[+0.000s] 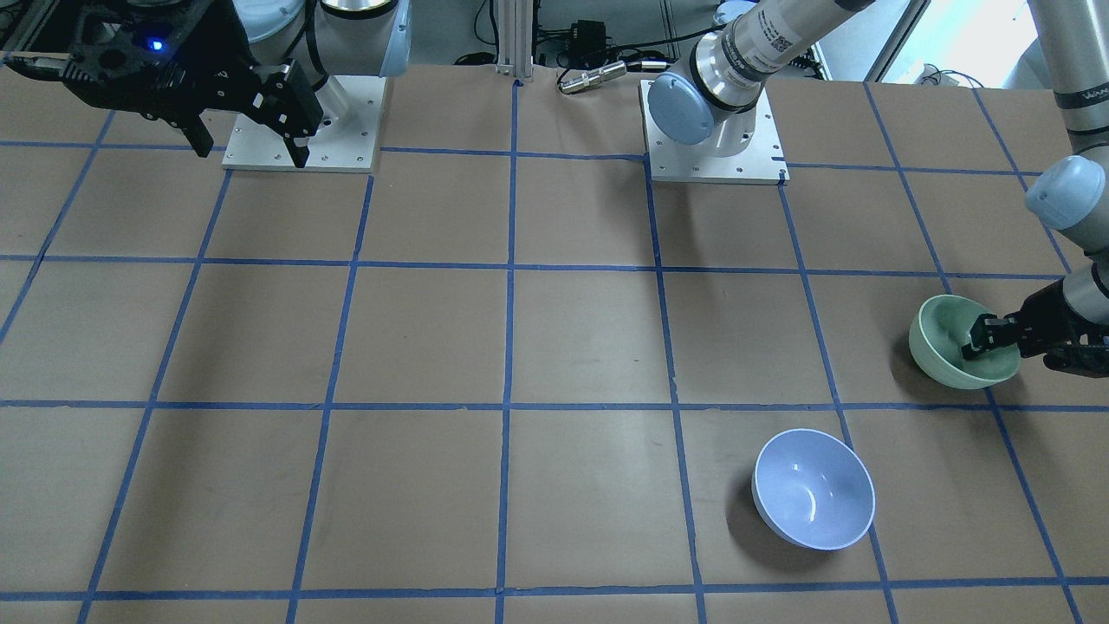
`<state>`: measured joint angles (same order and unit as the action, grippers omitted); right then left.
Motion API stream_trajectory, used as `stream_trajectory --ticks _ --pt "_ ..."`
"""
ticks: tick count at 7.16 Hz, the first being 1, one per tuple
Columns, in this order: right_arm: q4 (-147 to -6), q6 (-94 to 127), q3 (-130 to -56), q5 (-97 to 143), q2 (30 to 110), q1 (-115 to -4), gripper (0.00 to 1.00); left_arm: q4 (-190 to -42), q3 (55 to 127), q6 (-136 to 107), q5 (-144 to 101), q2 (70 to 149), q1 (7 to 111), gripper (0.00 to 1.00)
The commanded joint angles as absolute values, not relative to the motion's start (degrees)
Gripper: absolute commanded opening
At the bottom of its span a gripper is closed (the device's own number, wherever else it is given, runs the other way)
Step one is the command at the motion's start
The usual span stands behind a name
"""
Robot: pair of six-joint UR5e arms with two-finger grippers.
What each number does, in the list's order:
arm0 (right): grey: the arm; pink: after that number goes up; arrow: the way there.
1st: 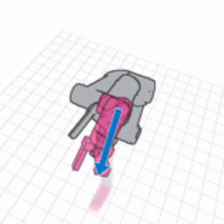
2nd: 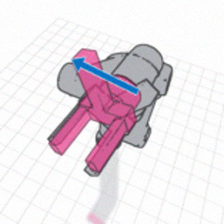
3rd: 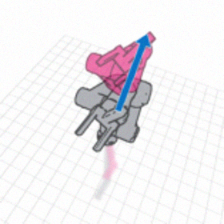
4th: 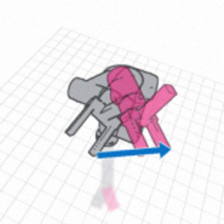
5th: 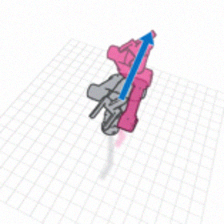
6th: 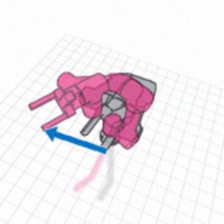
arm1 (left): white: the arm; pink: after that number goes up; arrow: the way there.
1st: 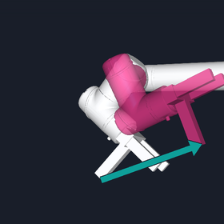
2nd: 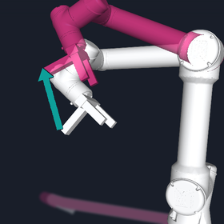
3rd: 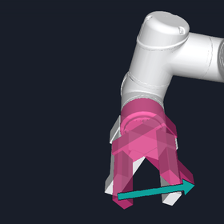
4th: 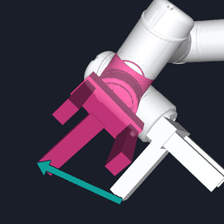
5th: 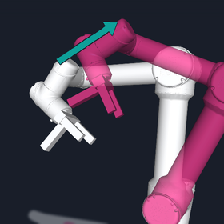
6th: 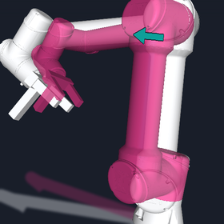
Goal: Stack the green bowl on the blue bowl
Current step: 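Lower the left gripper onto the green bowl's rim, then close the left gripper on the green bowl's rim and lift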
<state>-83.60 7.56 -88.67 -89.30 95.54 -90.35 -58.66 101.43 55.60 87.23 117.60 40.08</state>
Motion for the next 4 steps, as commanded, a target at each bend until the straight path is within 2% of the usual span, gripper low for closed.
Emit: stream_trajectory --ticks 1,4 --pt "-83.67 7.56 -88.59 -89.30 95.54 -90.35 1.00 -58.80 101.16 53.88 87.01 117.60 40.08 0.00" --pt "-83.67 7.56 -88.59 -89.30 95.54 -90.35 1.00 -58.54 100.90 53.17 86.66 116.99 40.25 0.00"
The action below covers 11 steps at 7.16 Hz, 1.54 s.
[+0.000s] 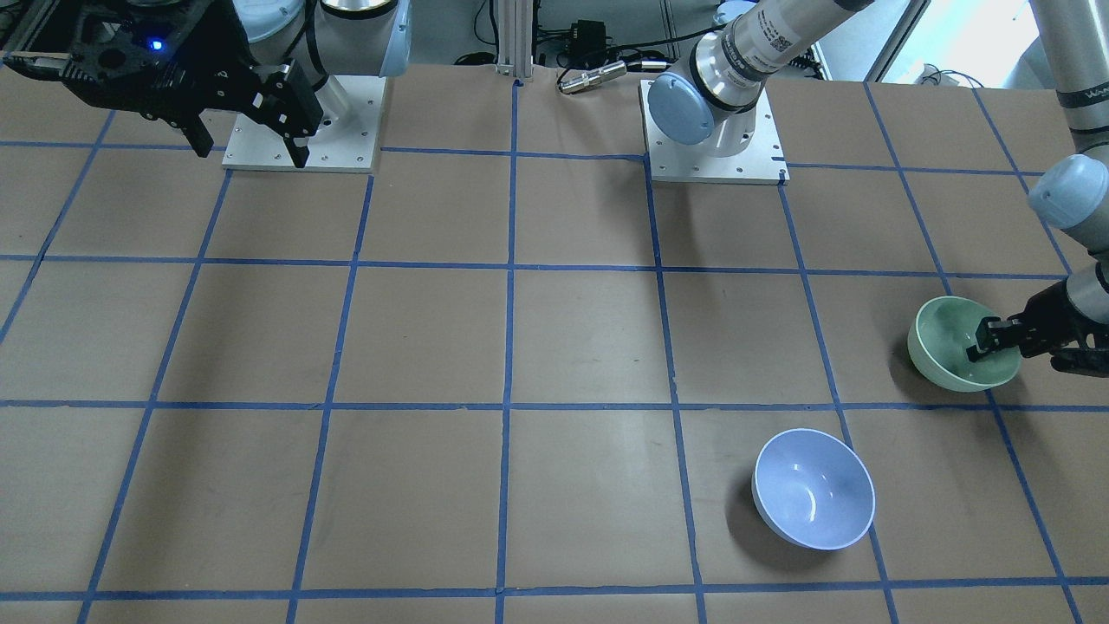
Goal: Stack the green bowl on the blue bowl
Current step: 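Close the left gripper on the green bowl's rim and lift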
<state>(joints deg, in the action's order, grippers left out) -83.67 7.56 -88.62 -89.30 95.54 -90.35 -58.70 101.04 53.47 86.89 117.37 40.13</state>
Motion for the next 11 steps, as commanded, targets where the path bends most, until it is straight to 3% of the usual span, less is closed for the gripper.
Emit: stream_trajectory --ticks 1,8,11 --pt "-83.58 7.56 -88.59 -89.30 95.54 -90.35 1.00 -58.62 100.90 53.09 85.27 117.07 40.34 0.00" --pt "-83.67 7.56 -88.68 -89.30 95.54 -90.35 1.00 -59.32 100.81 48.60 86.04 114.17 42.28 0.00" --pt "-83.67 7.56 -88.59 -89.30 95.54 -90.35 1.00 -67.11 98.19 49.13 85.43 111.80 42.10 0.00"
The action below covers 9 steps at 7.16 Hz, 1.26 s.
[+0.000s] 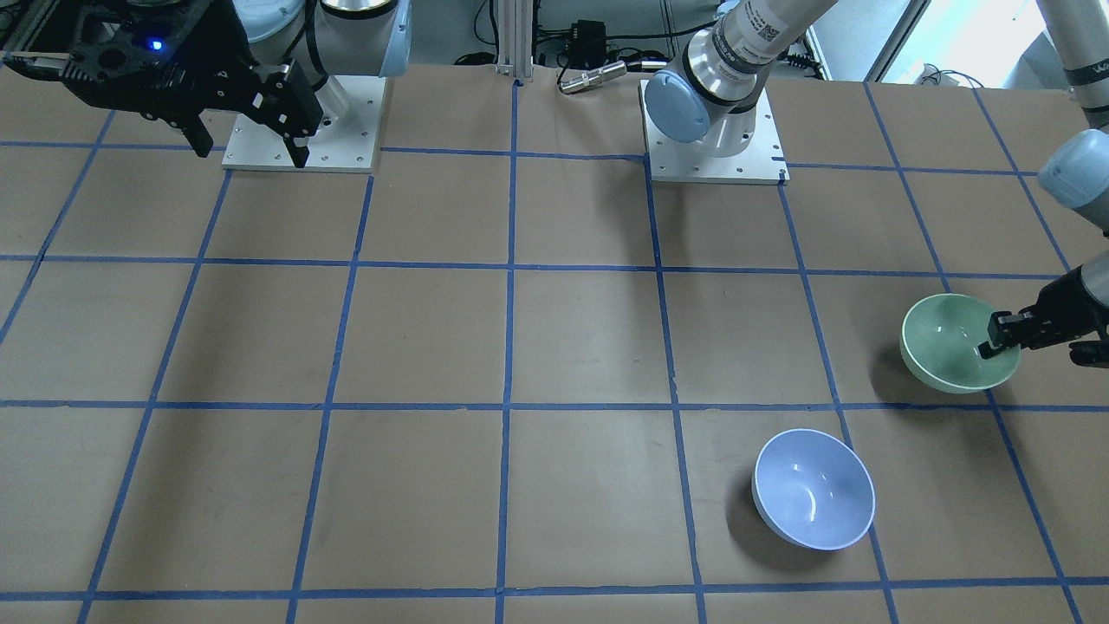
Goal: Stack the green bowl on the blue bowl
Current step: 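Close the left gripper on the green bowl's rim and lift, then carry the green bowl with the left gripper over the blue bowl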
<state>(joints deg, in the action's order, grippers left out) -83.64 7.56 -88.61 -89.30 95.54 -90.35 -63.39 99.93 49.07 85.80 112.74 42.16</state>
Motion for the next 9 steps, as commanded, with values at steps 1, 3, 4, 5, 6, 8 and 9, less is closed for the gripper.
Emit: stream_trajectory --ticks 1,3,4,5,6,8,9 --pt "-83.67 7.56 -88.68 -89.30 95.54 -90.35 1.00 -70.28 95.30 48.52 84.30 111.10 42.88 0.00" --pt "-83.58 7.56 -88.59 -89.30 95.54 -90.35 1.00 -78.28 89.94 43.72 82.80 110.04 46.56 0.00" --pt "-83.58 7.56 -88.59 -89.30 95.54 -90.35 1.00 -78.40 88.87 41.85 78.09 110.21 48.24 0.00" --pt "-83.58 7.56 -88.68 -89.30 95.54 -90.26 1.00 -78.49 88.07 39.83 76.05 110.56 49.30 0.00" --pt "-83.58 7.56 -88.59 -89.30 95.54 -90.35 1.00 -78.57 87.81 35.90 75.68 110.57 51.83 0.00" --pt "-83.67 7.56 -88.59 -89.30 95.54 -90.35 1.00 -78.23 87.63 27.38 75.59 110.65 57.72 0.00" --pt "-83.67 7.56 -88.68 -89.30 95.54 -90.35 1.00 -77.00 87.45 26.64 75.50 111.44 58.79 0.00"
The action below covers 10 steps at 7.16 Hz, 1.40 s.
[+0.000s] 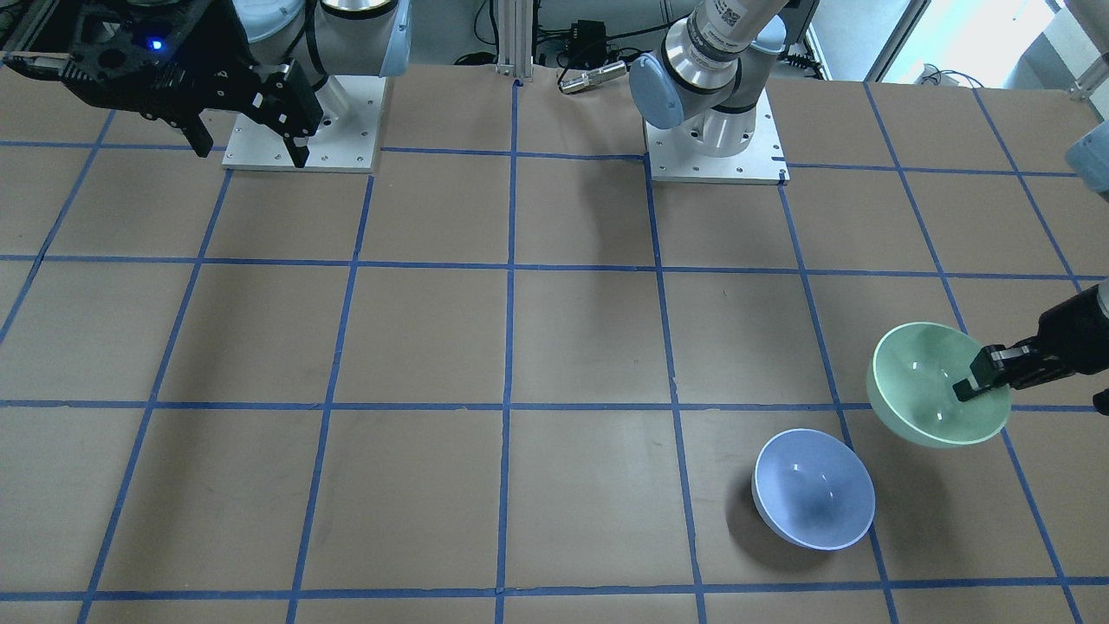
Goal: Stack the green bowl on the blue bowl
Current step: 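Carry the green bowl with the left gripper over the blue bowl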
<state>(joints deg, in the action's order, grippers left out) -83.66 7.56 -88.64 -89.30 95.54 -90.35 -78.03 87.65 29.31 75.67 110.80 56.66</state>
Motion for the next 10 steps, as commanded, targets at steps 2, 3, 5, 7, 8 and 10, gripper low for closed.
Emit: stream_trajectory --ticks 2,3,5,7,8,10 --pt "-83.67 7.56 -88.59 -89.30 95.54 -90.35 1.00 -74.89 87.19 22.70 75.32 112.76 60.63 0.00" --pt "-83.67 7.56 -88.59 -89.30 95.54 -90.35 1.00 -72.97 87.01 21.98 75.32 113.46 62.65 0.00" --pt "-83.67 7.56 -88.59 -89.30 95.54 -90.35 1.00 -70.16 87.10 17.59 75.32 115.57 64.50 0.00" --pt "-83.67 7.56 -88.68 -89.30 95.54 -90.35 1.00 -66.47 86.84 16.61 75.41 117.59 65.74 0.00" --pt "-83.58 7.56 -88.68 -89.30 95.54 -90.35 1.00 -64.62 86.75 16.09 75.32 118.64 65.83 0.00" --pt "-83.67 7.56 -88.68 -89.30 95.54 -90.35 1.00 -64.51 86.84 15.30 75.32 119.44 66.18 0.00"
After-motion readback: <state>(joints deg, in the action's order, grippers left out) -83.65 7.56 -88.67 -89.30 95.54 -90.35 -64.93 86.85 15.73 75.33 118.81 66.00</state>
